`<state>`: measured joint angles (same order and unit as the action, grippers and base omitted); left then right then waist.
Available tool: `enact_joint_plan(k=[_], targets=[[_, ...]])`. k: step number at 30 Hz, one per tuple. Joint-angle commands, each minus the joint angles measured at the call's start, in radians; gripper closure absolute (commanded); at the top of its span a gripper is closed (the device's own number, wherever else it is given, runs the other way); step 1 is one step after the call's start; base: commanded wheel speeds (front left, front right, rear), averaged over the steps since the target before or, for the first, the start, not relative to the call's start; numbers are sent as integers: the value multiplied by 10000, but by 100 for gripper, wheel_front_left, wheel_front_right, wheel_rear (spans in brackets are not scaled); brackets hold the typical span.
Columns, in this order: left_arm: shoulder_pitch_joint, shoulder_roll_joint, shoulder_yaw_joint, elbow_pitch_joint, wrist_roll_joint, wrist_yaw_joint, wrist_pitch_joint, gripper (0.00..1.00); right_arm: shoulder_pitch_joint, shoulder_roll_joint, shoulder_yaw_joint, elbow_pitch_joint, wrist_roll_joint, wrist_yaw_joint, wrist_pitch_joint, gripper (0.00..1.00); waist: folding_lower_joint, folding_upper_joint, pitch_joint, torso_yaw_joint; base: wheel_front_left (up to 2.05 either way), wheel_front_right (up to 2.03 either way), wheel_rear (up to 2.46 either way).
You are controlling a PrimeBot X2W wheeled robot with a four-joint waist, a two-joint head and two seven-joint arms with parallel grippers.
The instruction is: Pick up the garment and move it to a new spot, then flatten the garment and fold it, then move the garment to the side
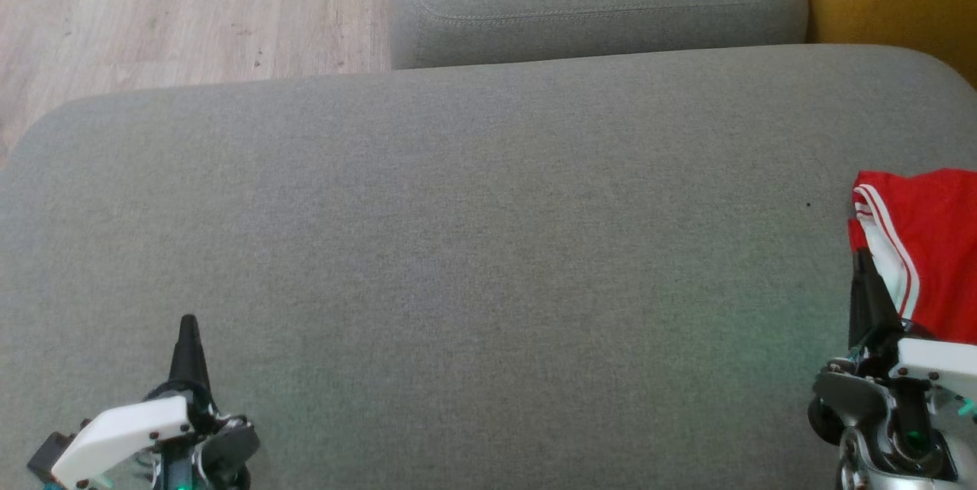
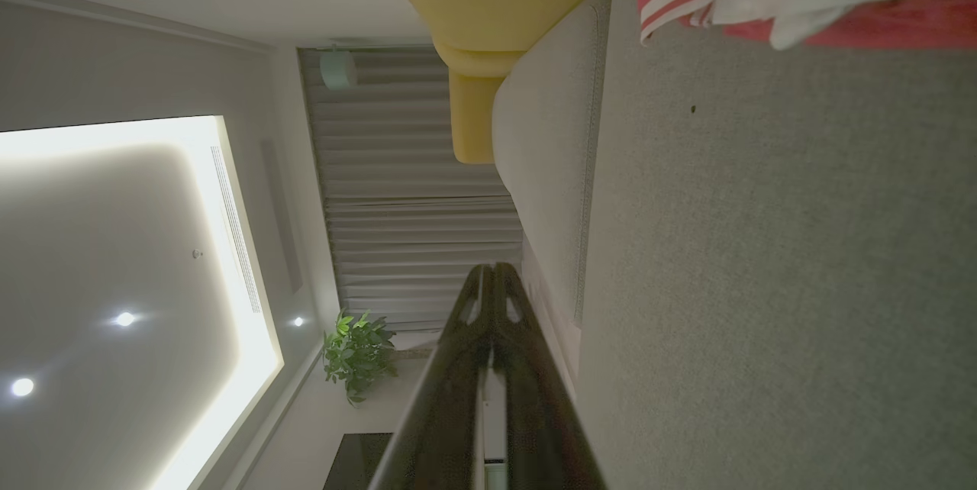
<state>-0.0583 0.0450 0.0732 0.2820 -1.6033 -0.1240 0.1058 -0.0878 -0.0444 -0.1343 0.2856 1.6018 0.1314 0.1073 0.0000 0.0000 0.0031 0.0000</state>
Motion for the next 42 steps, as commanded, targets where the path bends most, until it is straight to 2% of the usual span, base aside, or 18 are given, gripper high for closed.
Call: enact_joint_plan(k=[1,42], targets=[[-497,52,403,-367,-56,-67,72,100,-202,-58,206,-408,69,-7,59,100,0,0,0,1,0,0,0],[-497,52,403,-368,-56,-67,72,100,-202,-58,206,-408,69,-7,58,100,0,0,0,0,0,0,0]])
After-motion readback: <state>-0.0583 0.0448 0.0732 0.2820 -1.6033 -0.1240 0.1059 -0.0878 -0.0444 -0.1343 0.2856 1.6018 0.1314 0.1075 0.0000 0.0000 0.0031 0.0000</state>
